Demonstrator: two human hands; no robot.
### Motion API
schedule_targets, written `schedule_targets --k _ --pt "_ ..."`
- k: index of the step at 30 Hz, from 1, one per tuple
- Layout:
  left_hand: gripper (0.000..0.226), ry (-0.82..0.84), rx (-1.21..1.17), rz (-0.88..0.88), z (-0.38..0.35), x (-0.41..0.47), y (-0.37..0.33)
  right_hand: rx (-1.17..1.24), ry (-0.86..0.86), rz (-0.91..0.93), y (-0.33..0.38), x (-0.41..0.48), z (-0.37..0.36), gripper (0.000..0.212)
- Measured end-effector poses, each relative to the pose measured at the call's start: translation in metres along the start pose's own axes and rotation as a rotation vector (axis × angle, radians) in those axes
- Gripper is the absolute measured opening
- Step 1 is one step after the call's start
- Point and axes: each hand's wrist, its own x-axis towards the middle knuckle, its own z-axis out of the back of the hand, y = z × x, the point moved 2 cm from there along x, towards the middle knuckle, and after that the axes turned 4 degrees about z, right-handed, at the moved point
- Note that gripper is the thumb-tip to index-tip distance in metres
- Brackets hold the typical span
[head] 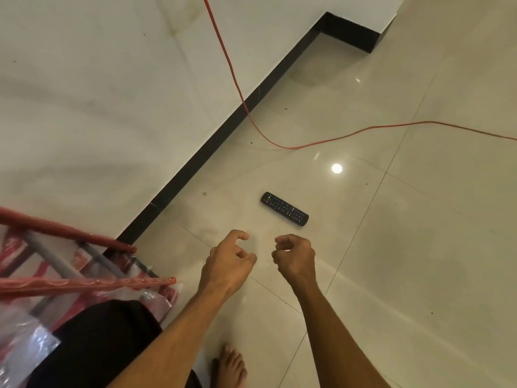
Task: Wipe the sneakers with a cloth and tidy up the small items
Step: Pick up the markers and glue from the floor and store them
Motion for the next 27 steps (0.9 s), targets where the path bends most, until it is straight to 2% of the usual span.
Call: schedule_targets --k 14,20,27 --pt "0.038 0.075 -0.145 0.054 -0.017 0.062 0.016 -0.076 -0.017 0.006 -0.021 0.046 -0.038 0.028" --pt "0.047 0.124 -0.223 0.076 -0.026 0.080 0.013 -0.088 -0.103 -0.026 -0.029 0.081 -0.039 0.027" --pt "0.053 0.158 -0.275 0.094 -0.031 0.092 0.014 -0.258 -0.133 0.002 -0.042 0.128 -0.043 0.040"
